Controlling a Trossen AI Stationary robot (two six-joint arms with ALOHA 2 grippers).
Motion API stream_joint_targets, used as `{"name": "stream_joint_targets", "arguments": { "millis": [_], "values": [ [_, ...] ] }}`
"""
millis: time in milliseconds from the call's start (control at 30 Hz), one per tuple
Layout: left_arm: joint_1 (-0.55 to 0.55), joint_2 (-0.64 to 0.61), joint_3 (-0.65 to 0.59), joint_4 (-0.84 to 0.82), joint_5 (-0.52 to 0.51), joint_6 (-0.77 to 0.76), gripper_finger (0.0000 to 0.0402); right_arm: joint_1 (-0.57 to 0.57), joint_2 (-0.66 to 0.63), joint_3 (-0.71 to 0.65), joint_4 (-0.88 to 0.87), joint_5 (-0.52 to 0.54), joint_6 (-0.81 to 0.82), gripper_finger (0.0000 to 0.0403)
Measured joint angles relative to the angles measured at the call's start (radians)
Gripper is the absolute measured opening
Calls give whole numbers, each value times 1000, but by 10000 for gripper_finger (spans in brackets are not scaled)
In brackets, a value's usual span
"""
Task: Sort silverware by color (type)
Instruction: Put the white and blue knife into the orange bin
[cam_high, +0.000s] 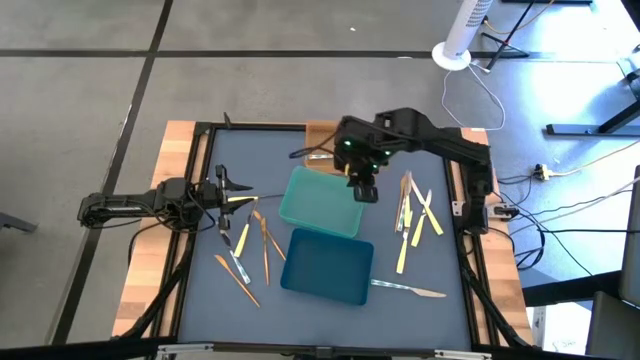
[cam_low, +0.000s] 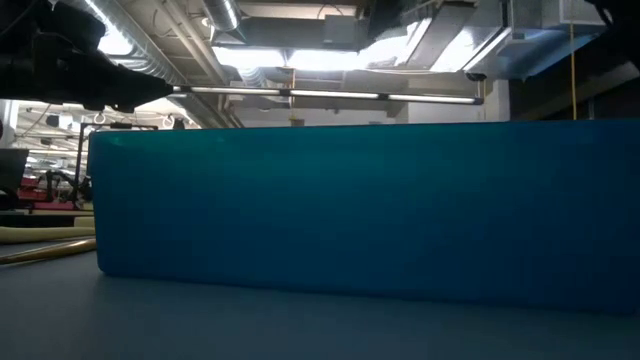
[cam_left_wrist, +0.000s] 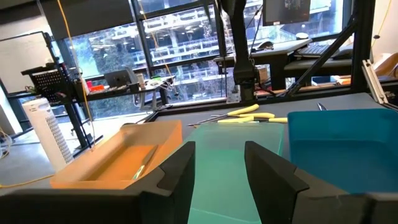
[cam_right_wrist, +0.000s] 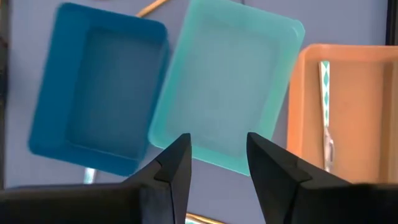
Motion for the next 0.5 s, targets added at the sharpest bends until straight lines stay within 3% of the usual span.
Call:
{"name": "stream_joint_targets", "arguments": {
  "millis": [500],
  "values": [
    [0, 0, 0, 0, 0, 0, 133, 214, -136, 0, 1, 133, 189, 143]
  ]
}}
